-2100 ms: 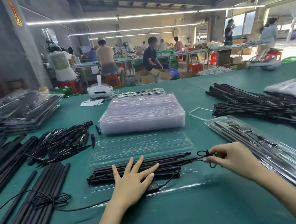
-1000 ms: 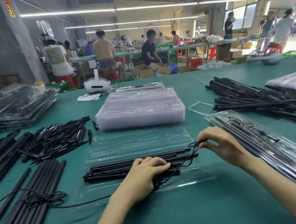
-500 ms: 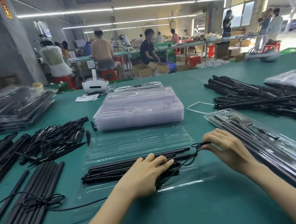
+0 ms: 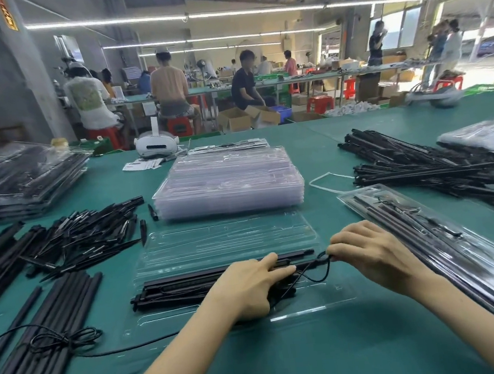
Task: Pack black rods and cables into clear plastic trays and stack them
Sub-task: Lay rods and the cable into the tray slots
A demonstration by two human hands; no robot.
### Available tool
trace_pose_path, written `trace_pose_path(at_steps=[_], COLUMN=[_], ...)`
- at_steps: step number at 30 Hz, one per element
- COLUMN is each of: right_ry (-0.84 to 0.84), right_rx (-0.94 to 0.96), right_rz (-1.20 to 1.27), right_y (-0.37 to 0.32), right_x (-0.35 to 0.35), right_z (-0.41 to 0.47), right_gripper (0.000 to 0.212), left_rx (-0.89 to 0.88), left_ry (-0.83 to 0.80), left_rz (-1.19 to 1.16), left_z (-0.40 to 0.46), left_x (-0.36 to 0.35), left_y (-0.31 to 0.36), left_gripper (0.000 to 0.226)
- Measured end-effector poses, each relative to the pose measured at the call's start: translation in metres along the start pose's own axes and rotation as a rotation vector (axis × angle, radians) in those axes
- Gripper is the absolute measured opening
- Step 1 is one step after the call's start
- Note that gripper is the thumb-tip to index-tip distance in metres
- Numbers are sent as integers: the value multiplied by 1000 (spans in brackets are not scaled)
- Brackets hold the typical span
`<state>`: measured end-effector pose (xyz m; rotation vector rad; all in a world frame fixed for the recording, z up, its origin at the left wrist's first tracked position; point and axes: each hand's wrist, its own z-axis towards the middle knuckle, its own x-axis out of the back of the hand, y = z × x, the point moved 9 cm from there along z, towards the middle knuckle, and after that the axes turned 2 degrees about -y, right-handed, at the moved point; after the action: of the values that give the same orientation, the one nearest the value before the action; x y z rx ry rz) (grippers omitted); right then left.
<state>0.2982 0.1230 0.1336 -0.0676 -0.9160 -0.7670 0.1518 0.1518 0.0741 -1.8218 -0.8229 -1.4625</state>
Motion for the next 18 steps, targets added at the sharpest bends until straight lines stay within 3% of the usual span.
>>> trace_pose_path(at_steps=[4,11,18], right_ry=[-104,-349,-242], right_rx=[-10,-261,-468], right_rz=[148,713,851], right_y=[-12,-26,-22], right_x=[-6,-42,-61], right_z=[-5,-7,5], right_gripper=[23,12,9], left_rx=[76,216,267], left_ry=[88,113,175], left_rz=[-166,-200,-257], left_z=[4,3,1], left_x=[-3,-16,-25], left_y=[-9,-15,-13], left_gripper=[45,42,40])
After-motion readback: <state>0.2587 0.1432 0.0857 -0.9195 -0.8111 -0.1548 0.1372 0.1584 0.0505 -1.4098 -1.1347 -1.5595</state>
